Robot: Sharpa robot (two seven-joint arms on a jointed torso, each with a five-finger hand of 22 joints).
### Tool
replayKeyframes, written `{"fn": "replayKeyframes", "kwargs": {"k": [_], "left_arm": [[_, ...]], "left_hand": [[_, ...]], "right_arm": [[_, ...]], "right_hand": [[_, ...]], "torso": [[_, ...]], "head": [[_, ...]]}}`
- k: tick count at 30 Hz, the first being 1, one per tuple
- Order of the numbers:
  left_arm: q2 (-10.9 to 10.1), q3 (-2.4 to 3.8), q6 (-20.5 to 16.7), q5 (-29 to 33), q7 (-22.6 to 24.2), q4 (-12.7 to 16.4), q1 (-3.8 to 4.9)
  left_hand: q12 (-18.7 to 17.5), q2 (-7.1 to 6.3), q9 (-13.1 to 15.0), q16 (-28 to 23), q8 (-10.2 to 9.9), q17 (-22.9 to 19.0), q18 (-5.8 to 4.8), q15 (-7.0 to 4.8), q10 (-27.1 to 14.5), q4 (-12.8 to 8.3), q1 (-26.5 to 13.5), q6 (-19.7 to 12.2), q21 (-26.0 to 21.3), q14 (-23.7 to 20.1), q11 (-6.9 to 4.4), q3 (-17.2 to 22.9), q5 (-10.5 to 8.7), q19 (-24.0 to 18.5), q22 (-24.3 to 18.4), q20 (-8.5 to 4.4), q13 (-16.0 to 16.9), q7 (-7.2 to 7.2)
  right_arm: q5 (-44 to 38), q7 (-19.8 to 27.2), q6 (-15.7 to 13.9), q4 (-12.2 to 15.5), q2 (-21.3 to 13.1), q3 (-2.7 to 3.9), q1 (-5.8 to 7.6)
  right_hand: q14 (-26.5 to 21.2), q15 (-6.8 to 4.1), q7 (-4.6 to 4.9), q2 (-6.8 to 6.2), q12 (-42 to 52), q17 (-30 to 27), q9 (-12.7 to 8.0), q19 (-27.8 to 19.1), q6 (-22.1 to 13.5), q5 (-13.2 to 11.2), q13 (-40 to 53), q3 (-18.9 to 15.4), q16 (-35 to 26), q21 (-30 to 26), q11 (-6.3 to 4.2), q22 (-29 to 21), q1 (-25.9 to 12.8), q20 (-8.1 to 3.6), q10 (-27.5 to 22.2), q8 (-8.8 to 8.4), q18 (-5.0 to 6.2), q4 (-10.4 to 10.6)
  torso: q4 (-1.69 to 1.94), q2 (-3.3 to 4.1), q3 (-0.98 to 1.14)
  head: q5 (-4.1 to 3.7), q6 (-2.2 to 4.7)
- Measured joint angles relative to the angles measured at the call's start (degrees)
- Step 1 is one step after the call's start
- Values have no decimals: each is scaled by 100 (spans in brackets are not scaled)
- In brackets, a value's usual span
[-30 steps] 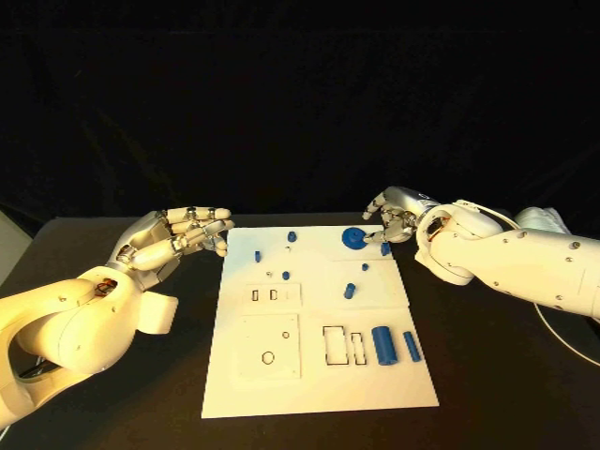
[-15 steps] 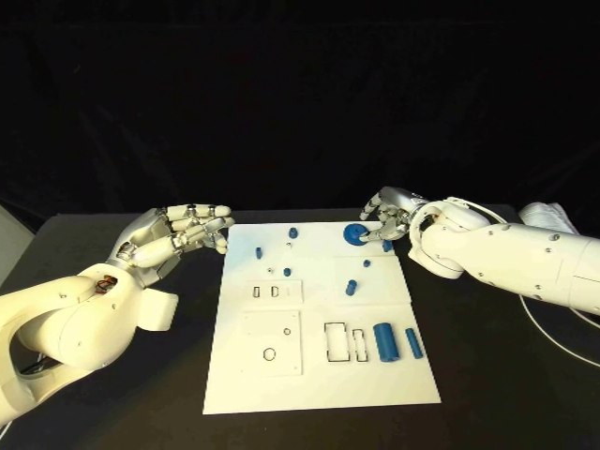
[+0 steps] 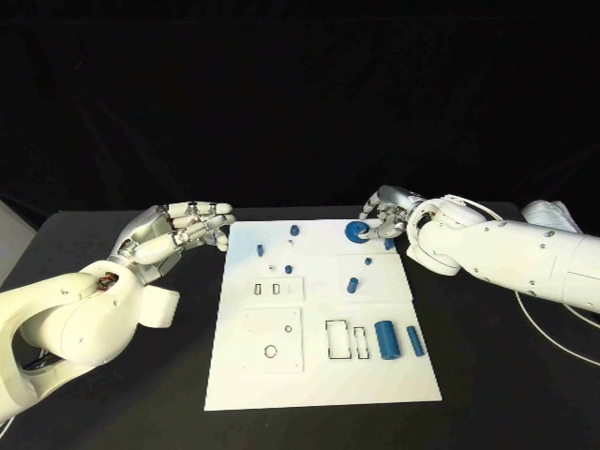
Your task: Assemble the parts on the task board
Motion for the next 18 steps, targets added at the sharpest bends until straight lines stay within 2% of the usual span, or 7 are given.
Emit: {"fn": "replayKeyframes", "kwargs": {"k": [2,3,9,18], "left_arm": [[-1,0,1,0,-1,0,0],[-1,0,1,0,-2,0,0],[-4,0,6,0,-6,0,0],[-5,1,13,0,-9,2,0]], "left_hand": [[0,0,0,0,0,0,0,0,0,0,0,0,0,0,0,0,0,0,0,0,0,0],[0,0,0,0,0,0,0,0,0,0,0,0,0,0,0,0,0,0,0,0,0,0],[0,0,6,0,-23,11,0,0,0,-16,0,0,0,0,0,-17,0,0,10,0,5,0],[0,0,6,-2,-23,10,0,0,0,-16,0,0,0,0,0,-17,0,0,10,0,5,0]], "right_arm": [[2,-2,15,-4,7,0,-1],[2,-4,28,-8,13,-1,-1],[2,-9,93,-58,52,-3,-6],[-5,-11,163,-104,116,-1,-17]], "right_hand": [[0,0,-6,0,0,0,0,0,6,8,0,17,0,26,0,0,0,0,0,17,-11,-13],[0,0,-9,0,9,0,0,0,30,8,0,30,0,26,0,0,0,0,0,18,-62,-17],[0,0,-10,30,91,0,0,0,72,108,-1,117,33,83,0,-1,30,0,0,17,-62,-7],[0,0,-19,30,91,-1,1,0,99,108,-1,148,33,114,0,-2,30,0,-1,42,-61,-7]], "torso": [[0,0,1],[0,-1,1],[0,-1,1],[-1,-1,0]], "head": [[1,-6],[1,-7],[1,-14],[15,-36]]}}
